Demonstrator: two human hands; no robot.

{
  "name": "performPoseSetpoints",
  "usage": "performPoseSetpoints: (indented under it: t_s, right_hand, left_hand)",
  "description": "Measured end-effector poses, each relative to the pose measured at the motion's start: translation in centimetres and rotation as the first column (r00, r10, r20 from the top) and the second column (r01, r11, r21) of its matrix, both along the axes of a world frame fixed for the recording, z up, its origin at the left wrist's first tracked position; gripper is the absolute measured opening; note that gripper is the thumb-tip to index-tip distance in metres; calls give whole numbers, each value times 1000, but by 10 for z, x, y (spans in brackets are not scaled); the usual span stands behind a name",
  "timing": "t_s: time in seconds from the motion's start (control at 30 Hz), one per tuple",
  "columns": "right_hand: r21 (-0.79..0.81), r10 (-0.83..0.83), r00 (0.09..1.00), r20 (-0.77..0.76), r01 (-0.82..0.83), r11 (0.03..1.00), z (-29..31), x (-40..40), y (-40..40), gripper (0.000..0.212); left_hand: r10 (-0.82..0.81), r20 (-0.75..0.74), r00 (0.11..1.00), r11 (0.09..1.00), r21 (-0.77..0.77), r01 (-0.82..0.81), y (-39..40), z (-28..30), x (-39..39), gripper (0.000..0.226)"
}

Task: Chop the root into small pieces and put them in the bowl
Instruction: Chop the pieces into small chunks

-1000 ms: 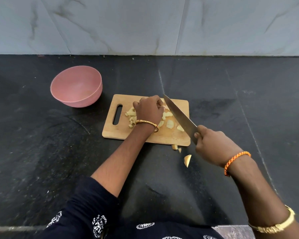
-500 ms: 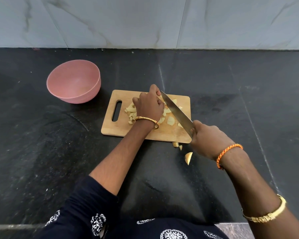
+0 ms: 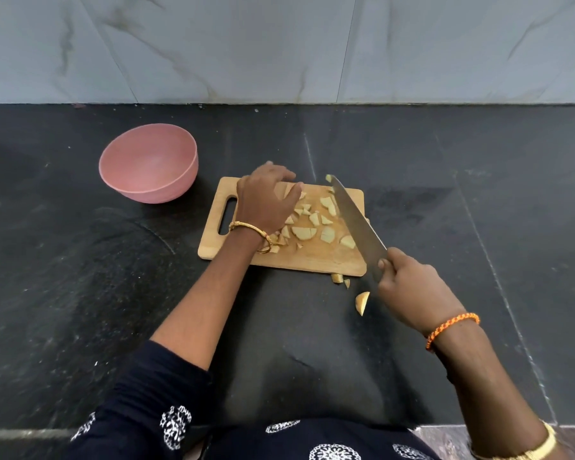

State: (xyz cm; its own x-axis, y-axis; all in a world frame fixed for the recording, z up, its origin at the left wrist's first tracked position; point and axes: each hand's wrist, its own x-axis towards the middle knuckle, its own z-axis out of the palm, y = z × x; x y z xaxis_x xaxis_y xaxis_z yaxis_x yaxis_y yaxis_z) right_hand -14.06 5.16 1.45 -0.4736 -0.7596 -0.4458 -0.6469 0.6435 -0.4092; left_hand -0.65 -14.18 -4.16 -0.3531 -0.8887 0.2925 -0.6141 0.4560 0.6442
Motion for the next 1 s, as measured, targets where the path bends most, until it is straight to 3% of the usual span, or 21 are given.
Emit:
performPoseSetpoints:
  t_s: [0.1,0.2,0.47,0.57,0.7,1.0]
  right_hand:
    - [-28,-42,999,13,42,999,-8,3,7,20]
    - [-59,-63,998,1,63,996,-11,5,13,19]
    - [-113,-18,999,-27,14,993,-13,24,28,20]
    - [-104,21,1000,-22,-23,994,-12,29,35,17]
    - [-60,68,998,-15,-69,996,-12,38,39,17]
    - [29,105,994,-17,-104,994,-7,51,20,11]
  left_hand:
    - [-19,325,946,997,73,-5,-13,-7,13,56]
    - [-18,450,893,996,84,-22,-11,-10,16,60]
    - [115,384,916,987,58,-148,11,-10,17,56]
    - [56,329,943,998,14,-64,24,3,20,52]
    - [-76,424,902,997,17,76,59,2,21,38]
    - [-30,410,911,997,76,-2,63,4,18,34]
